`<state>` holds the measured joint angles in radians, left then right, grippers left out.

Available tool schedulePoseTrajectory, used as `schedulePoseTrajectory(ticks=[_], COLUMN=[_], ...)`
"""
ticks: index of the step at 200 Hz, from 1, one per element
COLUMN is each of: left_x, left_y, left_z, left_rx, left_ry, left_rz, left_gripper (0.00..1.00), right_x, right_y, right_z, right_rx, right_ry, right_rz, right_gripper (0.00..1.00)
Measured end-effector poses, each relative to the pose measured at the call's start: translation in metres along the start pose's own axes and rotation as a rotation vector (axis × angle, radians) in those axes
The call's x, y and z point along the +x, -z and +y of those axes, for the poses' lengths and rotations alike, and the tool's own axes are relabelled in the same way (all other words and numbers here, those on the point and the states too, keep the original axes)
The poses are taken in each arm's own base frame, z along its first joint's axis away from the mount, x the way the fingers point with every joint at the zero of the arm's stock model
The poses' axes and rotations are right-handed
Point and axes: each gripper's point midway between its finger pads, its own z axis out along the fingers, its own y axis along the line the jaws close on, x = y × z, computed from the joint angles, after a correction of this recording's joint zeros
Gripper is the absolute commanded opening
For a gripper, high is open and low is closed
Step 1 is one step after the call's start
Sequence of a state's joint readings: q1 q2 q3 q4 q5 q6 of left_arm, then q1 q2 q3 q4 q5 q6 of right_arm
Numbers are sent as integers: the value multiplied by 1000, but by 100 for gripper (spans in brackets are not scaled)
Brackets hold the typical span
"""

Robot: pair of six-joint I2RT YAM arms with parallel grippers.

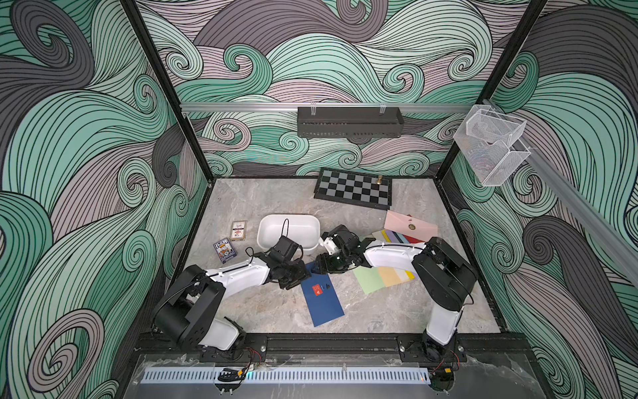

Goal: Put the sealed envelopes into the storage box
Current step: Pick up the envelope from the center of the board.

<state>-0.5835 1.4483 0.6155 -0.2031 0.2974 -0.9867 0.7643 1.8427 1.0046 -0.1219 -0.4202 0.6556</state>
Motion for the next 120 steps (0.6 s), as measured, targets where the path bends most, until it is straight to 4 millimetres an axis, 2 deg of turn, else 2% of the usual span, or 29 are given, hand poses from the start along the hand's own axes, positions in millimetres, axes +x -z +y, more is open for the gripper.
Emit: schedulePoseTrajectory(ticks=[35,57,89,105,120], left_x=[0,0,9,24,43], left_y=[-1,0,5,10,13], left_z=[-2,-4,1,8,13], left_rx=[24,39,58,80,100], left_ry=[-9,-16,-25,-34,-58], left_rz=[-5,-9,0,28,65], left_gripper=[52,52,49,48,47], right_x=[4,5,13,24,38], right_y=[0,7,42,60,67], right_z=[11,14,20,18,7], right_rx=[-100,-93,-51,-40,-15], right_ry=[-62,-51,-12,1,-4], right_rz=[28,25,-24,-48,-46], right_gripper=[63,63,63,63,63])
